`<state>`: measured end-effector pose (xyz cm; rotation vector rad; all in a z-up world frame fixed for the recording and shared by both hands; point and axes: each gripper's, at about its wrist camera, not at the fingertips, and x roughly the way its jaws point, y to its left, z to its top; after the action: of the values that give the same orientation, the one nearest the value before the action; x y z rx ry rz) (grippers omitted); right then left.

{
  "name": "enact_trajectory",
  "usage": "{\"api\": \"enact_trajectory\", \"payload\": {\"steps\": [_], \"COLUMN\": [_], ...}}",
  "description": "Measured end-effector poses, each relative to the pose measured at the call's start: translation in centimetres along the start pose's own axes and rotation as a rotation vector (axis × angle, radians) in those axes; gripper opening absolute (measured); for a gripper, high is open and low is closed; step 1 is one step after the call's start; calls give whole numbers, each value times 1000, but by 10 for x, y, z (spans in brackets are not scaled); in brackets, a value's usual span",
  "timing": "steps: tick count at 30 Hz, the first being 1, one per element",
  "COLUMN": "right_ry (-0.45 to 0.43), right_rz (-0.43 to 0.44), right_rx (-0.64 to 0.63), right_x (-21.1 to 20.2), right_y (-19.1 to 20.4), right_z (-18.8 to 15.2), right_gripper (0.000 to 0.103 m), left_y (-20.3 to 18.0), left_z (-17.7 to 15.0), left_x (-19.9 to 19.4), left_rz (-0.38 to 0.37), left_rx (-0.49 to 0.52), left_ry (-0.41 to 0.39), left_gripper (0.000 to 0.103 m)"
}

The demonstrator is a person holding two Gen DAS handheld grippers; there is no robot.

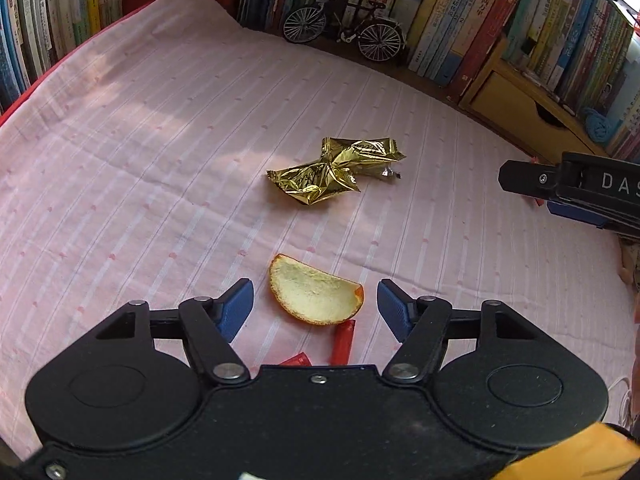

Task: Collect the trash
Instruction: 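Move both tools back over the remaining items on the bed, then grasp a gold candy wrapper with the right tool while the left grasps the orange peel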

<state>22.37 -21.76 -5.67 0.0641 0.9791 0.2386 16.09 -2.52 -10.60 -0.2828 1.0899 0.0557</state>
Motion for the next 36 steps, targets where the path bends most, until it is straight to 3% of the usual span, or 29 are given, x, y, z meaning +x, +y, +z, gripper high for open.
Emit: {"api": "enact_trajectory", "payload": {"steps": [6,14,17,18,19,20,23,36], "right_ry": [57,131,170,187,196,186,181,106], "right_rz": [53,137,162,178,197,206,264,213], "right_rx": [-63,-84,-99,-104,-111,-117,-100,79], "right_x": [48,110,130,135,137,135,126,63], "right_y": [14,34,42,44,45,46,42,-11], "right_z": [16,31,28,26,23,22,17,6], "right_gripper": [77,77,76,71,55,48,41,39], "left_y": [9,3,4,5,7,8,5,-10], "left_z": [8,7,7,7,6,6,7,21], "left_x": [29,42,41,40,37,32,20,-23], "left_rz": [25,40,28,12,-3,-10,0,-16], "left_rx": [-108,-122,-130,-149,-167,-170,-152,-97], "left_ry": [20,-26,-36,-31,-39,-46,-66,-145], "left_gripper": [53,54,16,15,13,11,10,8]}}
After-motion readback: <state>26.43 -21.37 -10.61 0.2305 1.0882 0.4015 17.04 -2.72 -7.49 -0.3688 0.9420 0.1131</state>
